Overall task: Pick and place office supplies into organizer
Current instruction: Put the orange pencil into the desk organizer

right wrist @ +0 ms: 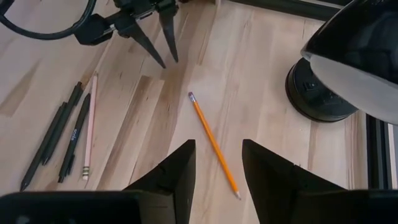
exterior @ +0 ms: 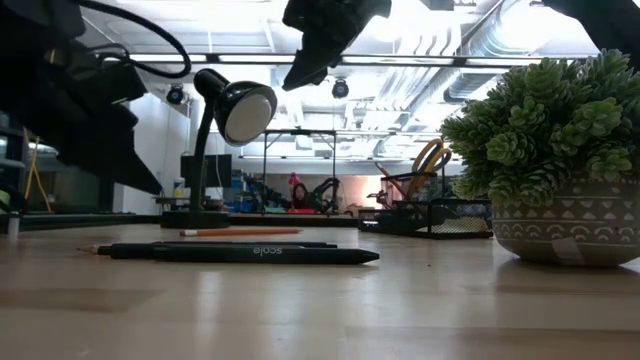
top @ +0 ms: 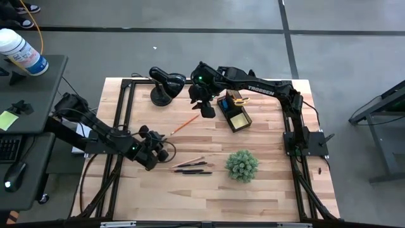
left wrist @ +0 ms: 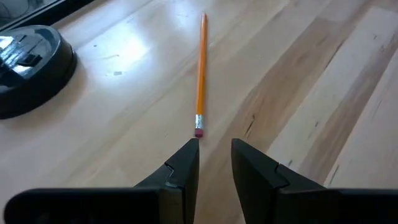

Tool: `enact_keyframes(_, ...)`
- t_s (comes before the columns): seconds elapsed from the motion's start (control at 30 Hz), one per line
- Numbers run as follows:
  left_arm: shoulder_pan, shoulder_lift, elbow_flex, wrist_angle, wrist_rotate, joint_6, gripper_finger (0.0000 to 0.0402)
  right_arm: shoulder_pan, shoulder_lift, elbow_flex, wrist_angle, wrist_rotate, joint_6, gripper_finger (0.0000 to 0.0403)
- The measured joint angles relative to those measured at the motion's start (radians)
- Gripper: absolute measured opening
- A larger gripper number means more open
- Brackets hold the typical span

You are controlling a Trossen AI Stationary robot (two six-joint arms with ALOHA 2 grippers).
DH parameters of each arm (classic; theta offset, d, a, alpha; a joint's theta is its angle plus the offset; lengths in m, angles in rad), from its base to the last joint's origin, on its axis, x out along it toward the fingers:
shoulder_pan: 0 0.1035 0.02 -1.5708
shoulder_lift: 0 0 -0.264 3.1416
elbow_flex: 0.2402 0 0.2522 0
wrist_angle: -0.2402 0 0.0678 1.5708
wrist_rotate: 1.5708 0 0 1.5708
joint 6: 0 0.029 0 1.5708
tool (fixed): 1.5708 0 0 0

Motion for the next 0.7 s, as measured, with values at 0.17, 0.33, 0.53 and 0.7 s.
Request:
enact_keyframes(0.17,0.011,0.046,-0.028,0.135,-0.021,0.004,0.0083,0.000,0.000,0.000,0.008,0.000,0.000,0.0129)
enact_keyframes(0.33,0.053,0.071,-0.059,0.180,-0.005,0.005,0.0083,0.002,0.000,0.000,0.008,0.000,0.000,0.0129)
enact_keyframes(0.53,0.115,0.071,-0.104,0.381,0.053,0.209,0.0083,0.002,0.000,0.000,0.007,-0.038,0.001,0.0128)
enact_keyframes(0.7,0.167,0.070,-0.120,0.448,0.089,0.355,0.0083,0.003,0.000,0.000,0.007,-0.057,0.004,0.0128)
